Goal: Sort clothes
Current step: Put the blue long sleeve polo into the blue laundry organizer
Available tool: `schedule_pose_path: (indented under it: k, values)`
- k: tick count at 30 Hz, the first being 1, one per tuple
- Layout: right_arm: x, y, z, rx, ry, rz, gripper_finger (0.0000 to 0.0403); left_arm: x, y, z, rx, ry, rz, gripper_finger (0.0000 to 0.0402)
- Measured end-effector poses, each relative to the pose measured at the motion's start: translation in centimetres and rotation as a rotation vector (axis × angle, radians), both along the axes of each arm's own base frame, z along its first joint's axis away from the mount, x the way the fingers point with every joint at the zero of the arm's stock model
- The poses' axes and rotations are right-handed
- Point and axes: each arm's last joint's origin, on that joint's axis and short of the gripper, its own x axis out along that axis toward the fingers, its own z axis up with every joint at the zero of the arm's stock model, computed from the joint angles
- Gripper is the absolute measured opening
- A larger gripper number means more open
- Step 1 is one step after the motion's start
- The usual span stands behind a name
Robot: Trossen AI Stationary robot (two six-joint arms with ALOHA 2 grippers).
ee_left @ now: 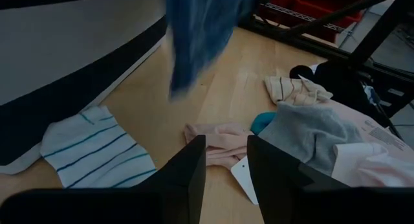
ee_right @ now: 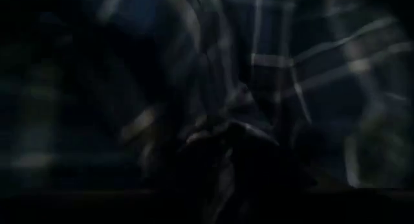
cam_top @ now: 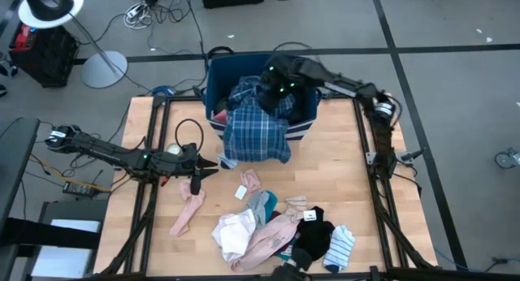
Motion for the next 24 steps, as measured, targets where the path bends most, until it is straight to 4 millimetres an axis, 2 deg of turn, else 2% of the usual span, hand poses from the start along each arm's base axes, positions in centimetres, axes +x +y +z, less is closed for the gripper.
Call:
schedule_pose_path:
  k: [7,13,17,24]
  values:
    - [-3.7,2.3,6.6,-0.085,-0.122,0.018,0.0134,0.0,0.0,0.0,0.0,0.0,0.0,0.0119]
    - [-6.0,5.2,10.1,-0.115,-0.183,0.054,0.0135,0.0,0.0,0.0,0.0,0.0,0.0,0.0119]
    - [-6.1,7.8,10.9,-0.106,-0.182,0.126,0.0134,0.0,0.0,0.0,0.0,0.0,0.0,0.0119]
    - [-3.8,12.4,10.7,-0.143,-0.194,0.314,0.0139,0.0,0.0,0.0,-0.001,-0.001,0.0,0.0119]
